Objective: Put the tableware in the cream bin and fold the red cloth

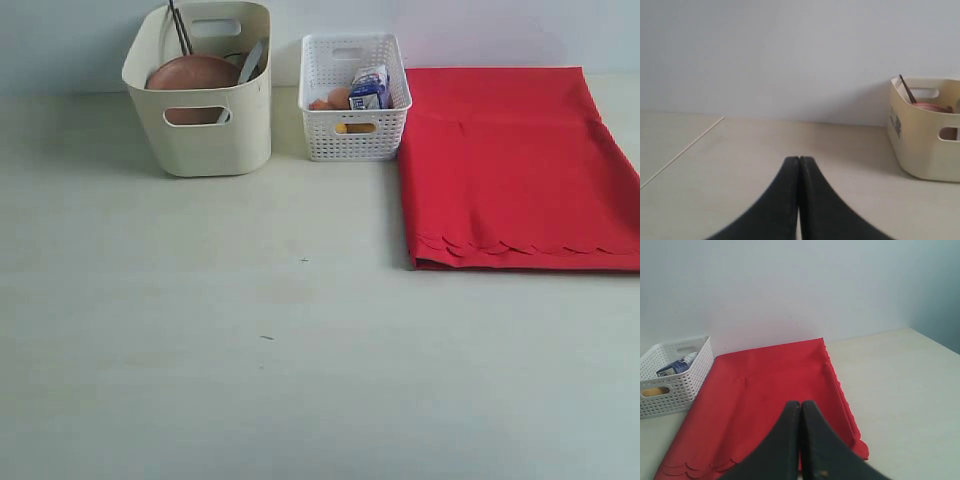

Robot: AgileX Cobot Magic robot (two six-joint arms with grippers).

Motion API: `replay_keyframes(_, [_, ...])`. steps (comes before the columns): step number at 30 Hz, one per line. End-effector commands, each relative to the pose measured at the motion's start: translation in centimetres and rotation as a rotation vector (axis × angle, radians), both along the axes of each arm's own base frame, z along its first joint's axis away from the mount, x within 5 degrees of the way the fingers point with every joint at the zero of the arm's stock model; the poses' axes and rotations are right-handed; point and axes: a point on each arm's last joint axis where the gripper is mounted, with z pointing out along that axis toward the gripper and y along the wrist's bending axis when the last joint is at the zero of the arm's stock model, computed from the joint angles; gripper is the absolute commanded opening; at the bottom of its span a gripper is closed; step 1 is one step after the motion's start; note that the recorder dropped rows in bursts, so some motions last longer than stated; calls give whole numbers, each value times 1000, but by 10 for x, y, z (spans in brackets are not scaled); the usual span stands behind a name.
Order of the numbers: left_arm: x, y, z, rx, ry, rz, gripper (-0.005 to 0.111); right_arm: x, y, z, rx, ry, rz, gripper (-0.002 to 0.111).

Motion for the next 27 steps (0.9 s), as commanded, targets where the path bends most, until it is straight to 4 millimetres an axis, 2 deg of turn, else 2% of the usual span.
replay_keyframes(1, [0,-6,-1,30,15,-105,1,0,0,-1,-14,-7,-3,0])
replay_keyframes(6, [0,-10,-2,96,28,-182,1,0,0,-1,-14,-7,-3,0])
replay_keyframes(27, [0,-10,-6,89,64,-181,1,0,0,-1,-12,-7,-3,0])
